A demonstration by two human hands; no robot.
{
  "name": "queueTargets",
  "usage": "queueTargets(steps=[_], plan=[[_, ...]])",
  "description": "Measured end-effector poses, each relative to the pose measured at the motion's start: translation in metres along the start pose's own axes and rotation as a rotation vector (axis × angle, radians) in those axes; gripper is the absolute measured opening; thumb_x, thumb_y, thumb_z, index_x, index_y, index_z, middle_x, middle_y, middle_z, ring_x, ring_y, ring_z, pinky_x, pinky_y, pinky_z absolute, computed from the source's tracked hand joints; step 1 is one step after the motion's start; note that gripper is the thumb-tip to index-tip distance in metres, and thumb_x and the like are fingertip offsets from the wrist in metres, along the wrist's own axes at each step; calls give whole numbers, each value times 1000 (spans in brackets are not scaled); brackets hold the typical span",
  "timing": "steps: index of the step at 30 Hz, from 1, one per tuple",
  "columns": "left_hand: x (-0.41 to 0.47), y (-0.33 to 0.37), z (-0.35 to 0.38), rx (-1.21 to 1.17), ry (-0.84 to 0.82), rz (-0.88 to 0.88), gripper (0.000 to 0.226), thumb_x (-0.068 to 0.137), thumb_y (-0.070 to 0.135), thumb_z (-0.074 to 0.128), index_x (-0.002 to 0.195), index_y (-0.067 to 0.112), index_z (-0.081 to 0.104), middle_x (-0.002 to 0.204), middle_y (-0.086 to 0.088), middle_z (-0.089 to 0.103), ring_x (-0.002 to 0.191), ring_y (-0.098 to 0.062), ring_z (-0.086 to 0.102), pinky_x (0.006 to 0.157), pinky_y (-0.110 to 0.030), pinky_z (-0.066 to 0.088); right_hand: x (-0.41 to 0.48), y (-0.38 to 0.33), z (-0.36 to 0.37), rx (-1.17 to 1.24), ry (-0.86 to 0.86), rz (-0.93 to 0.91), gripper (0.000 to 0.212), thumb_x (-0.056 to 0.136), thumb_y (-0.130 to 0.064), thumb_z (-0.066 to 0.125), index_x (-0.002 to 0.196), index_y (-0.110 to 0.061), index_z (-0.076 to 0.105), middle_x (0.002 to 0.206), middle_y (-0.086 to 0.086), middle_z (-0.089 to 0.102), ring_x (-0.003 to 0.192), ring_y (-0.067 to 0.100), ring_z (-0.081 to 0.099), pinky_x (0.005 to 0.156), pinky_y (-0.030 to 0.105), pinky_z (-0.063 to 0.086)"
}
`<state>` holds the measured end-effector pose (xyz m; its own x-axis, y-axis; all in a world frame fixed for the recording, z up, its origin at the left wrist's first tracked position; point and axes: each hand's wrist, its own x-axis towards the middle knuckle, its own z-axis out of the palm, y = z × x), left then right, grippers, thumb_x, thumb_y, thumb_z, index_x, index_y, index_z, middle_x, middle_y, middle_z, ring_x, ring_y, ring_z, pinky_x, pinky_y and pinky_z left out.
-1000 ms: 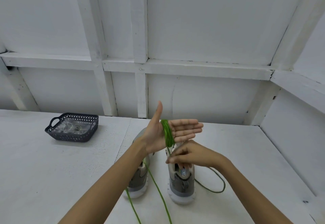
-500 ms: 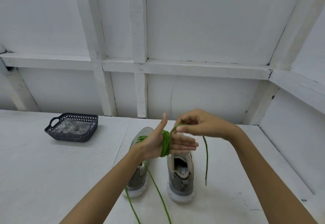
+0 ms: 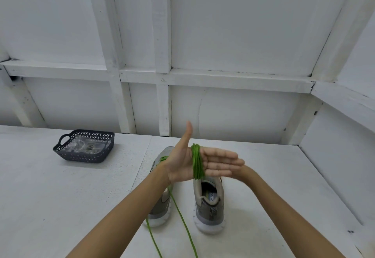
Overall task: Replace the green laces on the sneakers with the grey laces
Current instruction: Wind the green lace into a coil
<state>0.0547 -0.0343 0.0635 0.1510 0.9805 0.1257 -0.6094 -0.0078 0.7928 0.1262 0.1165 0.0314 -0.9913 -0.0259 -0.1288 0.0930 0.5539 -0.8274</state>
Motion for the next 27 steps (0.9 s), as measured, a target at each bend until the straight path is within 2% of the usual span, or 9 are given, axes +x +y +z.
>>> queueTargets(steps=[3,7,12,14,15,17,20,24,27], plan=[[-3,7,-5,-70,64,103,118,76,88,22,138,-12,39,144,-31,40,138,-38,36,117,-43,27,-13,-10,17,-58,-145,-11,23,91,-36,65,86,-15,71,58,-4,51,53,13,45,53,18,38],[-8,3,-15,-55,180,147,115,80,85,21,140,-11,38,147,-29,37,139,-37,35,118,-43,26,-33,-26,16,-120,-254,-39,25,96,-31,58,114,-19,71,65,-1,60,57,10,53,56,18,44],[-9,-5,-22,86,350,41,112,80,84,12,135,-7,48,138,-25,51,131,-33,48,114,-42,33,-48,-63,-9,-211,-320,-99,20,97,-24,59,107,-15,72,74,-8,62,56,-1,56,59,12,43],[-9,-10,-21,151,398,-7,108,80,84,12,120,-2,64,117,-21,66,111,-30,63,105,-38,44,-50,-76,-20,-215,-274,-158,16,96,-22,59,99,-14,74,79,-23,60,66,-4,56,64,11,43],[-9,-11,-20,153,399,-20,106,79,84,14,112,-1,68,107,-18,69,103,-29,65,102,-37,46,-49,-80,-25,-237,-243,-176,18,96,-21,59,94,-12,74,71,-24,57,62,-2,52,60,13,40],[-8,-13,-18,96,356,-48,110,80,85,17,119,-8,59,117,-23,65,114,-35,60,110,-41,40,-44,-86,-34,-312,-169,-200,23,97,-25,59,84,-11,72,58,-14,53,55,3,42,55,20,34],[-7,-12,-12,105,203,-144,122,78,88,12,138,-16,37,142,-35,40,137,-41,38,119,-46,22,-30,-83,-41,-361,-54,-207,21,92,-30,64,83,-13,72,63,0,59,59,9,48,59,28,39],[-8,-13,0,101,17,-219,125,77,88,7,140,-18,27,148,-37,25,141,-43,27,120,-45,20,-19,-78,-43,-233,42,-255,7,83,-19,76,82,-12,77,62,-15,64,57,-1,52,59,14,39],[-9,-13,6,73,-10,-203,118,81,83,11,136,-19,32,145,-38,28,139,-42,31,117,-43,26,-15,-65,-33,-8,42,-264,5,85,-8,71,87,-7,75,71,-11,64,60,2,52,57,14,39]])
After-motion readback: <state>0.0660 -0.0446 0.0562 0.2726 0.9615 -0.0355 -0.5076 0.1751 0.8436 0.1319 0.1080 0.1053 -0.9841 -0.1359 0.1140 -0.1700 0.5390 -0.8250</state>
